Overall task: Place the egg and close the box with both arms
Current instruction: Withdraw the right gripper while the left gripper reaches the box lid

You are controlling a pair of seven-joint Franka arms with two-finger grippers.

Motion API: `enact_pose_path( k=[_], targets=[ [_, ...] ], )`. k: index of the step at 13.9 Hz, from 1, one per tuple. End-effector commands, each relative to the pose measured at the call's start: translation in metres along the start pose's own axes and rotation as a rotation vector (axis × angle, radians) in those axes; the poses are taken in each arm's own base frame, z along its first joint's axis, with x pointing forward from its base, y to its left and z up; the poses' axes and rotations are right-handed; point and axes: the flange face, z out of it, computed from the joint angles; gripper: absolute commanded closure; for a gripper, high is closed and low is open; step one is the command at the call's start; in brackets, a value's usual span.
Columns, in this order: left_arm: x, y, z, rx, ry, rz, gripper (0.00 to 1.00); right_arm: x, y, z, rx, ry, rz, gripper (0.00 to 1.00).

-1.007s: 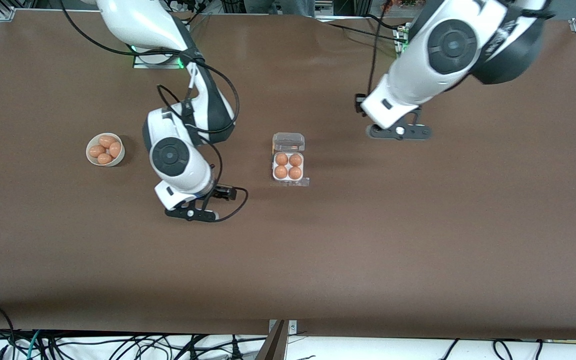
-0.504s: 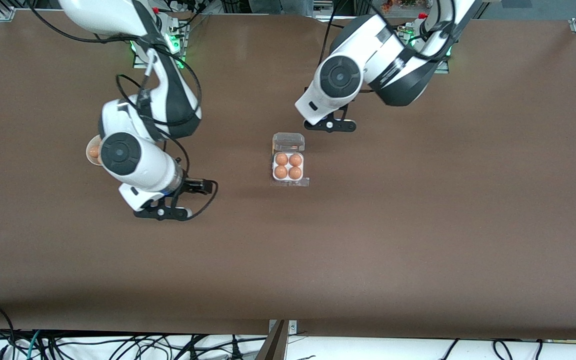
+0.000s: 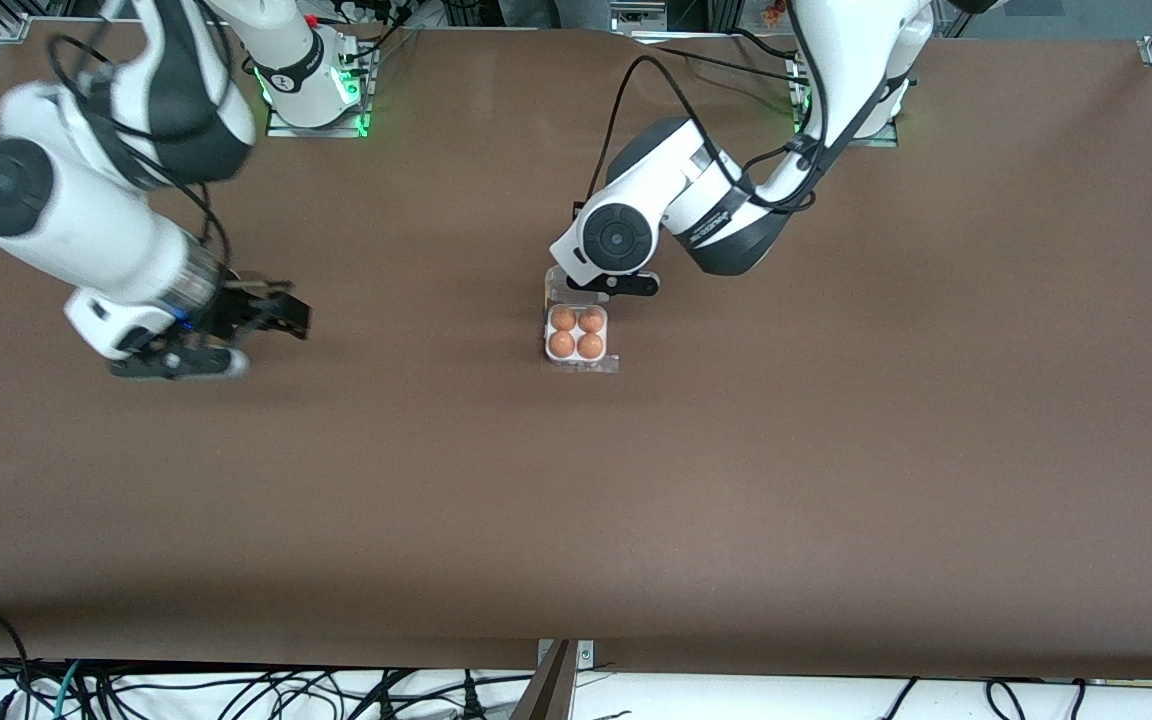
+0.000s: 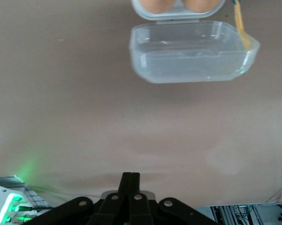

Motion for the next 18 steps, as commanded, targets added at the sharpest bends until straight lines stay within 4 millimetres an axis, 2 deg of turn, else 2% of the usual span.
enact_pose_path(
  k=[1,2,4,7,8,10,13,18],
  targets=[
    [0.01,0.021,0.006,-0.044,0.008,-0.009,0.99,-0.034,0.032,-0.031,-0.053,0.003,-0.036,0.0],
    [0.008,0.033,0.017,-0.042,0.013,-0.02,0.99,-0.04,0.039,-0.045,-0.068,0.002,-0.041,0.0],
    [0.015,0.042,0.026,-0.069,0.039,-0.033,0.99,-0.052,0.06,-0.074,-0.073,-0.002,-0.031,0.0],
    [0.022,0.045,0.032,-0.08,0.055,-0.049,0.99,-0.056,0.079,-0.108,-0.067,0.015,-0.031,0.0],
    [0.025,0.046,0.031,-0.091,0.068,-0.052,0.99,-0.057,0.086,-0.112,-0.067,0.022,-0.039,0.0],
    [0.033,0.042,0.03,-0.103,0.086,-0.067,0.99,-0.056,0.1,-0.109,-0.067,0.014,-0.025,0.0],
    [0.047,0.033,0.027,-0.12,0.117,-0.09,0.99,-0.053,0.096,-0.104,-0.067,0.004,-0.034,0.0],
    [0.058,0.023,0.025,-0.123,0.129,-0.113,0.99,-0.048,0.097,-0.093,-0.061,-0.015,-0.027,0.0]
  ],
)
